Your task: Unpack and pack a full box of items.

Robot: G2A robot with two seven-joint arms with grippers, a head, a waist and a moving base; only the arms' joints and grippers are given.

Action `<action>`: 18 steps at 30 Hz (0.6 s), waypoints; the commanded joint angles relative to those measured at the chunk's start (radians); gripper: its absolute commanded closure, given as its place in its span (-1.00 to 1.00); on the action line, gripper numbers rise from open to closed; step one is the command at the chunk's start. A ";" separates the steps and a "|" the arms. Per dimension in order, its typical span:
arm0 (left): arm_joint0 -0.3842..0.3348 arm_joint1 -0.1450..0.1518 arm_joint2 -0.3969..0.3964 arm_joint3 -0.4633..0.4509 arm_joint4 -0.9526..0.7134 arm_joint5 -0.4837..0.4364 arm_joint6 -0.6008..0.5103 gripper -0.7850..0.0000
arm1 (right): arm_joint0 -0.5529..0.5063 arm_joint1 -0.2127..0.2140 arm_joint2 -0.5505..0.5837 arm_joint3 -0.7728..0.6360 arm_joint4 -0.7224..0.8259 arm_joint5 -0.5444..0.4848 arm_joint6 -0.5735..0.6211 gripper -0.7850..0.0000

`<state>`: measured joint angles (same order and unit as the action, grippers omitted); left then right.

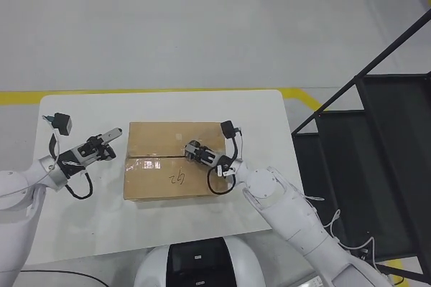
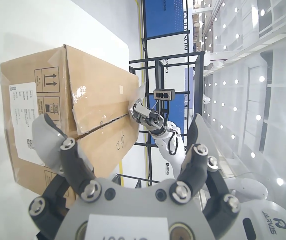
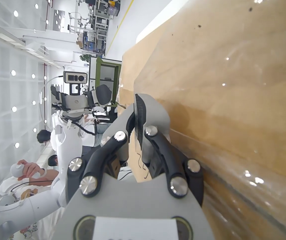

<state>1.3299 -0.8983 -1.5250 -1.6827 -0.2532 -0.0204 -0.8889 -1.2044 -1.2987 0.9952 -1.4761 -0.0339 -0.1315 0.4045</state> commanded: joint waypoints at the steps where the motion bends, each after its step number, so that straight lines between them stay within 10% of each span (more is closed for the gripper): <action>1: 0.001 0.000 -0.001 0.000 -0.001 -0.001 0.001 -1.00 | 0.001 0.000 -0.001 -0.003 -0.005 -0.003 0.006 -1.00; 18: 0.019 -0.001 -0.011 0.003 -0.004 -0.010 0.013 -1.00 | 0.031 -0.008 -0.040 -0.052 -0.063 -0.019 0.070 -1.00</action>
<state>1.3475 -0.8988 -1.5363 -1.6799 -0.2588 -0.0295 -0.8778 -1.1798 -1.3038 0.9627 -1.5309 -0.0964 -0.1501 0.4773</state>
